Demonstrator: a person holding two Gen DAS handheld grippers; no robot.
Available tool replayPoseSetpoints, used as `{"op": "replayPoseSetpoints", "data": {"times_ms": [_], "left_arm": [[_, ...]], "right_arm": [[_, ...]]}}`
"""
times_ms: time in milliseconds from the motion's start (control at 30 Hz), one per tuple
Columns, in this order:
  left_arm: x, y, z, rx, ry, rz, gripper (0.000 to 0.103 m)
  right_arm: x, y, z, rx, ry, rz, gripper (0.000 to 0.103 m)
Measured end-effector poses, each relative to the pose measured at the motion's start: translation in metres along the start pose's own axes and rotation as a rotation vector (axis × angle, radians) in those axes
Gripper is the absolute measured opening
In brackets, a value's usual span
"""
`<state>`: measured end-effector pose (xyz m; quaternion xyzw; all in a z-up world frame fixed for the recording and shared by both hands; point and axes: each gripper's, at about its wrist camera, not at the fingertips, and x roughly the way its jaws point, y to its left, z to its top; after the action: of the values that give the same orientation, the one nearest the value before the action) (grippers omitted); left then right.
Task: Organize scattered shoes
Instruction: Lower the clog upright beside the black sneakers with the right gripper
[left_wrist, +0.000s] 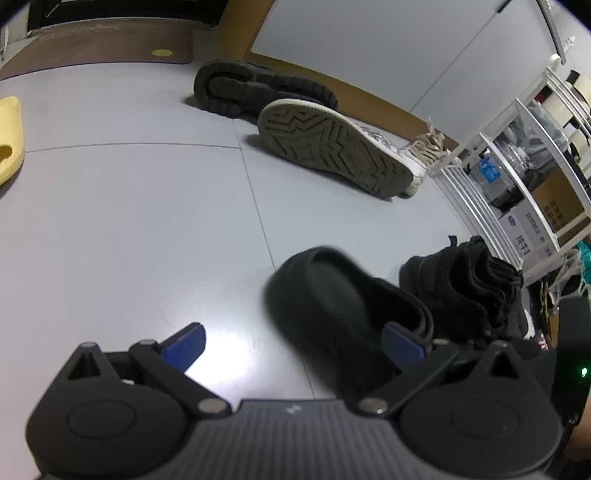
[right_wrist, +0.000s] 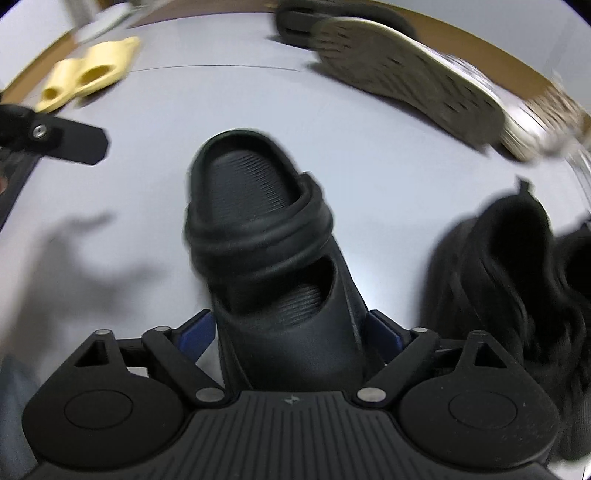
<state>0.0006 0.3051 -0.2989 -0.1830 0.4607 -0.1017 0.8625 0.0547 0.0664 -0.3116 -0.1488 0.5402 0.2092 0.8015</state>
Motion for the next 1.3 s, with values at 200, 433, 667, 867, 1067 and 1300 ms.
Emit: {"op": "replayPoseSetpoints", "data": {"times_ms": [200,433,667,867,1067,1300], "left_arm": [[0.002,0.001,0.001,-0.012,0.007,0.025,0.103],[0.004,0.001,0.002,-0.015,0.012,0.050,0.103],[0.005,0.003,0.001,-0.014,0.016,0.071,0.103],[0.007,0.001,0.002,-0.010,0.019,0.056,0.103],[0.006,-0.002,0.003,0.001,0.011,0.043,0.103],[0.009,-0.005,-0.001,0.003,0.021,0.036,0.103]], "right_arm": [[-0.004,-0.004,-0.002,0.069,0.025,0.061,0.088],[0.003,-0.009,0.004,0.054,0.020,0.081,0.093],[0.018,-0.011,0.016,0.104,0.015,0.052,0.099],[0.015,-0.009,0.006,0.176,0.018,0.011,0.096],[0.007,-0.009,-0.004,0.176,0.022,-0.025,0.092],[0.001,-0.015,-0.008,0.189,0.055,-0.052,0.089]]}}
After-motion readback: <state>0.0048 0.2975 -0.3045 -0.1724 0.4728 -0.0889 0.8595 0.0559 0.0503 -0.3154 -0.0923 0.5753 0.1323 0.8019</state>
